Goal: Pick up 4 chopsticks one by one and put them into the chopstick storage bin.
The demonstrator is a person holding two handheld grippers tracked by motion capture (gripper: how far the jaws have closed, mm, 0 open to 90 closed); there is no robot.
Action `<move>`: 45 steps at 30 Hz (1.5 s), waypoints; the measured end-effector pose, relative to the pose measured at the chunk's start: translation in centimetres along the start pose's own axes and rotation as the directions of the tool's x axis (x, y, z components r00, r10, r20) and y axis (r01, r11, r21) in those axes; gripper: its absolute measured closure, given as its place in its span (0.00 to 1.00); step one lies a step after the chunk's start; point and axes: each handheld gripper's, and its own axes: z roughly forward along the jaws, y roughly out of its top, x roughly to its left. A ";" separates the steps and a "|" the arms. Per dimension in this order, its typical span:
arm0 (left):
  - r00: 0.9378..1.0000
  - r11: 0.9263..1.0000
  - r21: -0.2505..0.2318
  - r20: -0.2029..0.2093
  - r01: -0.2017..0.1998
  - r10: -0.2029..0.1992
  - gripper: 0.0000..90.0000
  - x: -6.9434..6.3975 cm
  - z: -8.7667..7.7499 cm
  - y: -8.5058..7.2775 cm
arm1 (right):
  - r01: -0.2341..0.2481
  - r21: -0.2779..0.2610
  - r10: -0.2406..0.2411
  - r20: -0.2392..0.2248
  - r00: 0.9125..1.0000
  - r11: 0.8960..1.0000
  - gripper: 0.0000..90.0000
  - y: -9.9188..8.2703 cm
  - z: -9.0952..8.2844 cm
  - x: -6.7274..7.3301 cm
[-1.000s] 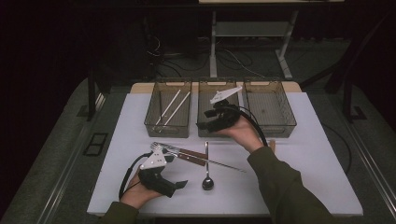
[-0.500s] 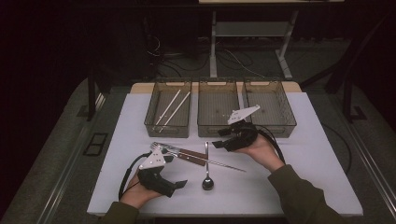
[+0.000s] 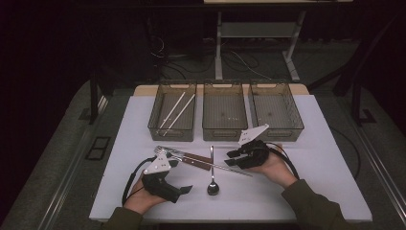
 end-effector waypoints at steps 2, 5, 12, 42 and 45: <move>1.000 1.000 0.000 0.000 -0.001 0.001 0.00 0.0 0.0 0.0 | 0.010 0.024 -0.009 -0.006 1.000 1.000 0.77 -0.2 0.7 0.0; 1.000 1.000 -0.001 0.002 -0.002 0.002 0.00 0.0 0.0 0.0 | 0.029 0.041 -0.029 -0.009 1.000 0.999 0.82 -0.4 1.5 0.2; 1.000 1.000 0.003 0.004 -0.003 0.003 0.00 -0.1 0.0 0.0 | 0.040 0.058 -0.039 -0.022 0.999 0.997 0.86 -0.4 2.4 0.6; 1.000 1.000 0.009 0.008 -0.010 0.010 0.00 -0.1 0.1 0.0 | 0.091 0.063 -0.090 -0.017 0.996 0.994 0.95 -0.5 3.4 1.0; 1.000 1.000 0.010 0.008 -0.009 0.009 0.00 -0.1 0.2 0.0 | 0.092 0.060 -0.091 -0.020 0.996 0.994 0.95 -0.6 3.2 0.8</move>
